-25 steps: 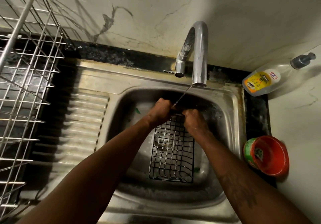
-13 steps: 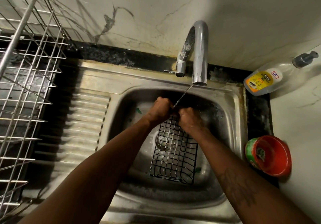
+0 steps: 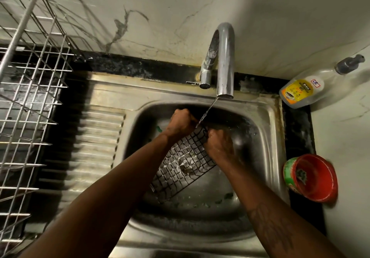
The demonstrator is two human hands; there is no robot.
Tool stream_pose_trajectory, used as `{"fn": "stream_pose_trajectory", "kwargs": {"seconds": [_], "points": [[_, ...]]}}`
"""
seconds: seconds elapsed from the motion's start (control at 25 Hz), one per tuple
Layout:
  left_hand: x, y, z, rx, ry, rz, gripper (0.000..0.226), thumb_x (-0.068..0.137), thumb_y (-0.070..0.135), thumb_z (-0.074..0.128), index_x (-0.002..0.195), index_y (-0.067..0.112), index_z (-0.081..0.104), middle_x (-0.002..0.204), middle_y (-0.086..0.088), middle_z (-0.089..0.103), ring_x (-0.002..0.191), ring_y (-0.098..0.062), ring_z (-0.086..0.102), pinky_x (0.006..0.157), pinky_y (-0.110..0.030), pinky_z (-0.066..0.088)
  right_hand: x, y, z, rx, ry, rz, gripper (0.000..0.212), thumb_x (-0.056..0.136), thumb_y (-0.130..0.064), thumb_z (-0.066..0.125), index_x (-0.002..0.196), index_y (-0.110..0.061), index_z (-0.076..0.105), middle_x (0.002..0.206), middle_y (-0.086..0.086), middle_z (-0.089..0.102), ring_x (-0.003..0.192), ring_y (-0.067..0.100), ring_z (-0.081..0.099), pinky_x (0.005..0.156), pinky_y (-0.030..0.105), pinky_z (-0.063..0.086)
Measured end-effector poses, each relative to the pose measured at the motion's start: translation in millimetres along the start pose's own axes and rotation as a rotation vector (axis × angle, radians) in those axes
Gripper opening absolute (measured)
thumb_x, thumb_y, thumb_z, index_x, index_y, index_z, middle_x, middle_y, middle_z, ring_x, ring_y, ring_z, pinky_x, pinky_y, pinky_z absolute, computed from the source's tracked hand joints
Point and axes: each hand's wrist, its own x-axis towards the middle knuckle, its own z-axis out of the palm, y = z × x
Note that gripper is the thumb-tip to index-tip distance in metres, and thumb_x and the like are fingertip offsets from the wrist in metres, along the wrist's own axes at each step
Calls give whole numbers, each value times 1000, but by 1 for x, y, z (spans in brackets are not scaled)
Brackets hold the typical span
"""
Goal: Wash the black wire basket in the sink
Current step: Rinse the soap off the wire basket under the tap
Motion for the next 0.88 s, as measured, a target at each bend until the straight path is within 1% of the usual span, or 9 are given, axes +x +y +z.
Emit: {"fn": "stream_pose_trajectory", "kwargs": {"seconds": [0.08,0.16,0.24,0.32,0.48,0.6,0.76,0.8,0.88], "points": [[-1,2,-1,-8,-54,2,8,87,11,73,89,13,81,86,-4,74,82,-18,69,74,-25,54,-6,3,1,70,-24,33,24,88,-4,53,104,-9,70,103,14,69,99,33,66,80,36,54],[-2,-2,-1,13,-126,8,8,87,11,74,92,14,80,89,1,72,86,-13,68,76,-22,52,-11,9,2,122,-44,35,11,90,-8,58,90,-12,68,88,4,64,88,25,66,69,31,51],[-4,-10,0,11,-186,1,12,89,11,75,100,15,80,96,4,73,89,-7,65,82,-21,54,-13,11,1,168,-49,22,18,93,-15,63,75,-18,59,74,-5,54,71,12,59,57,24,43],[-6,-13,2,26,-186,3,14,91,12,74,103,17,80,97,6,72,89,-6,62,82,-19,50,-11,11,-1,208,-47,29,27,94,-18,64,69,-21,52,71,-6,52,64,6,51,51,21,37],[-4,-5,7,44,-118,-5,13,93,12,68,97,12,81,97,-8,76,89,-17,66,84,-25,55,-7,6,-8,184,-63,23,25,92,-16,65,73,-22,50,77,-3,55,67,9,53,57,25,46],[-2,7,18,16,-25,-28,13,94,14,70,99,7,79,99,-13,75,89,-21,63,80,-22,46,-6,4,-9,167,-68,9,17,91,-15,67,79,-19,54,79,-2,54,70,12,55,61,28,49],[-8,13,28,2,-17,12,16,94,13,69,106,6,77,103,-14,75,99,-28,68,87,-34,55,-3,8,-9,173,-74,47,8,93,-18,65,88,-17,59,83,0,56,70,11,54,60,27,48],[-9,6,27,7,-28,13,16,94,14,71,106,7,77,102,-13,76,98,-27,69,85,-33,56,-3,12,-8,187,-81,72,9,93,-20,65,89,-16,59,82,-1,53,70,9,52,58,25,45],[-11,-11,19,-17,-78,-6,16,93,15,72,106,8,78,101,-9,76,92,-20,70,74,-22,56,-1,18,-6,189,-67,107,10,94,-23,65,92,-15,61,83,0,55,70,9,54,55,24,44]]}}
